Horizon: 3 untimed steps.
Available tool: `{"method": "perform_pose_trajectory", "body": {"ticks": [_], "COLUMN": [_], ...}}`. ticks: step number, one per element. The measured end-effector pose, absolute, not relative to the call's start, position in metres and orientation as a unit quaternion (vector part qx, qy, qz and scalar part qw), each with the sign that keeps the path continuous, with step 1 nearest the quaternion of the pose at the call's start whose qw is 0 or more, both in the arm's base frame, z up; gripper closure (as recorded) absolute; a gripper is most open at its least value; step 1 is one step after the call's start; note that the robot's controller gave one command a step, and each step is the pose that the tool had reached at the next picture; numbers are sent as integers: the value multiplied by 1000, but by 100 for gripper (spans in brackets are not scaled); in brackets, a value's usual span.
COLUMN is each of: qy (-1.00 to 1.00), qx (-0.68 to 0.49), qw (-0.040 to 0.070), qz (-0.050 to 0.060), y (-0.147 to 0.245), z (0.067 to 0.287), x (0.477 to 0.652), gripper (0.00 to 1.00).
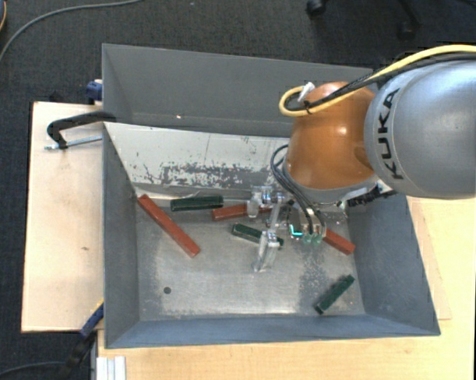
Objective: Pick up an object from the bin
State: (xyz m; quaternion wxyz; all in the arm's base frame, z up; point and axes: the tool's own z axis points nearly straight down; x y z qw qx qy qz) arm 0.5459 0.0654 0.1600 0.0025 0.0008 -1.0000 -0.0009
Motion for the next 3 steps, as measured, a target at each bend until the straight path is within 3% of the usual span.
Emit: {"method": "perform_pose_trajectory", "body": {"ticks": [1,2,3], "qy": [-1000,-1000,-971], "qx": [28,29,240], "qw": [-1,-2,-6], "qz": [0,-1,0], "y": [24,27,64], "z": [74,79,219], "x": [592,592,588], "gripper": [0,100,100]}}
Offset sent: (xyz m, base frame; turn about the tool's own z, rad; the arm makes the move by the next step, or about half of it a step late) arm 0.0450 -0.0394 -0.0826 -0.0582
